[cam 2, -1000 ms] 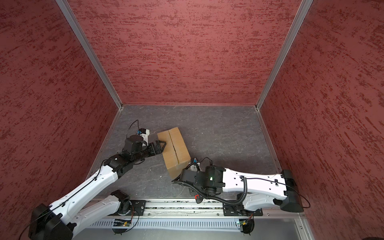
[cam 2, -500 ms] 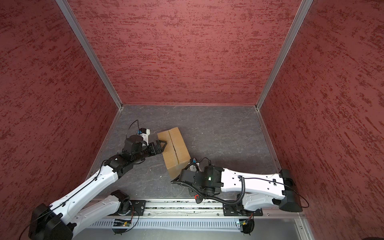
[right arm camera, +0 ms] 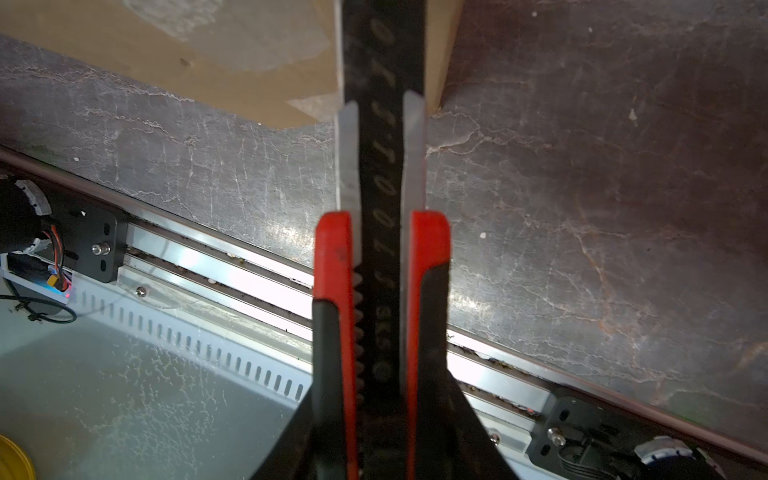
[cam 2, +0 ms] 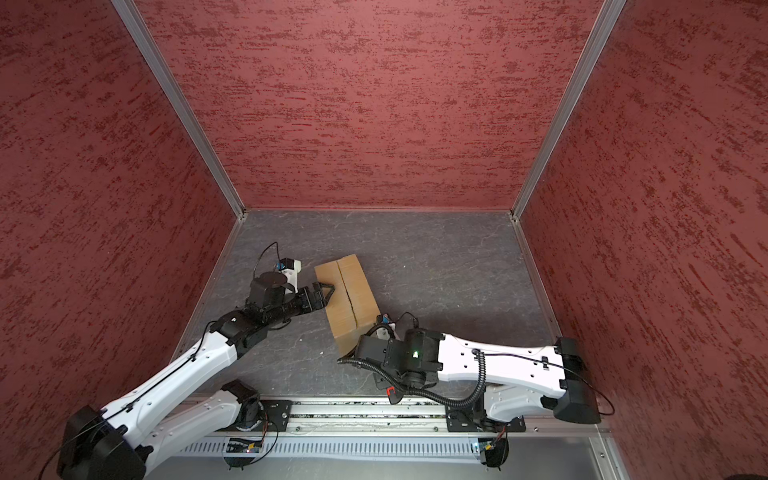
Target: Unpack the express box
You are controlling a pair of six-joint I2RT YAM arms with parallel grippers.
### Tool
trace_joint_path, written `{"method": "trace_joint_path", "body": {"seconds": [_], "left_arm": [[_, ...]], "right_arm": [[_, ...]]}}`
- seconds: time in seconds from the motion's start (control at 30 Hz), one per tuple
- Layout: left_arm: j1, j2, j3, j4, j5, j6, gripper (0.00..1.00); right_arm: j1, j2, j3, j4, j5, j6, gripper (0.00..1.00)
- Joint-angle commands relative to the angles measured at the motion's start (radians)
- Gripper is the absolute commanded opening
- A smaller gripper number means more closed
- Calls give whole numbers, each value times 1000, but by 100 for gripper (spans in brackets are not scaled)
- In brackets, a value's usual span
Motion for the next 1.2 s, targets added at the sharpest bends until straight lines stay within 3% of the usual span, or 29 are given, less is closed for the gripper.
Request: {"method": "trace_joint_path", "body": {"seconds": [0.0, 1.17], "left_arm": [[-2, -2, -9, 25, 7, -6, 100], [-1, 0, -3, 27, 13, -12, 100]], "right_arm": [[-6, 1, 33, -4, 15, 8, 6], [-19, -3, 55, -42, 19, 4, 5]]}}
